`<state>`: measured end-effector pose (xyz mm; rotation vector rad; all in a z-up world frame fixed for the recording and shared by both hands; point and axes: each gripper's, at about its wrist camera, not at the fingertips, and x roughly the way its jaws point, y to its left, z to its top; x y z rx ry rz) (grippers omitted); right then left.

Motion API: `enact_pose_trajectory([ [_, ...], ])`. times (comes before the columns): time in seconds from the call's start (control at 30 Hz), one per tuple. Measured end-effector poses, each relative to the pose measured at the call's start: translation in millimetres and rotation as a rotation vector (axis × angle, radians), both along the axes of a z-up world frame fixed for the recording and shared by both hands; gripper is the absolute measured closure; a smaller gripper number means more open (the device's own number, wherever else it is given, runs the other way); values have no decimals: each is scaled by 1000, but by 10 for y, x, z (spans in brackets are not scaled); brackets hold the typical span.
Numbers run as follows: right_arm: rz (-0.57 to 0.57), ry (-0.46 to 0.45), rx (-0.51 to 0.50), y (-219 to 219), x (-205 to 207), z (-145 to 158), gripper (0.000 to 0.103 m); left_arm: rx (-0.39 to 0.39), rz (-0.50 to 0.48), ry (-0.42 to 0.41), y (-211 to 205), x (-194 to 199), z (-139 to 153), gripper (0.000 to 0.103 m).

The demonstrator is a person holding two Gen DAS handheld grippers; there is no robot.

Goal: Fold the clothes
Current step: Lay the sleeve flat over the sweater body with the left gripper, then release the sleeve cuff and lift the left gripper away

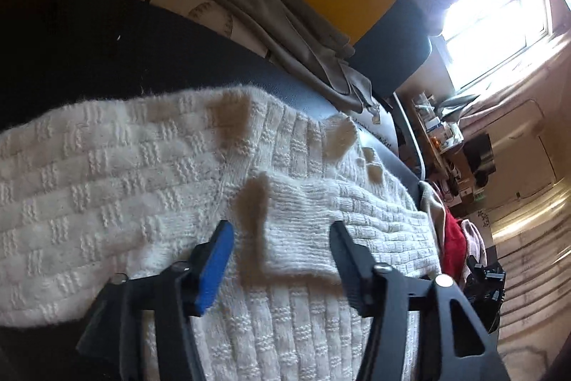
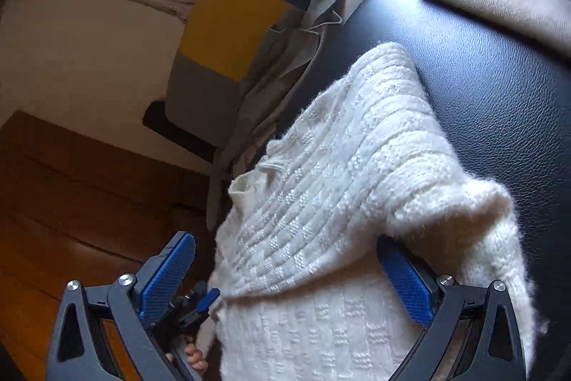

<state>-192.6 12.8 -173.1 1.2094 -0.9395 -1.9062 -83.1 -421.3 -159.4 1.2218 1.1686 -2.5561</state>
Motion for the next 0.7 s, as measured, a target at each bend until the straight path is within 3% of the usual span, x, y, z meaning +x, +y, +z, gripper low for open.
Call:
enact_pose_trajectory([
  [0.17,-20,15,5,51,-47,11,0,-25,-58,0,66,-162,4,41],
  [0.27,-44,0,-22,157,-113,-19,0,-81,-108,-41,226,-332,-31,46],
  [0.3,-48,-5,-28,151,-140,-33,0,-100,-126,-56,282,-390,-46,59],
  [0.33,-51,-10,-34,141,-160,-41,0,-120,-143,-72,339,-448,-61,81],
  [0.37,-51,-12,-37,125,-169,-36,0,-116,-133,-71,337,-464,-62,87],
  [0.5,-60,-14,-55,87,-251,-24,0,-74,-14,28,165,-332,109,91],
  [0.57,-100,29,-94,127,-277,37,0,-85,29,70,113,-226,229,92],
  [0.7,-90,19,-138,116,-322,1,0,-143,38,57,113,-110,289,92],
])
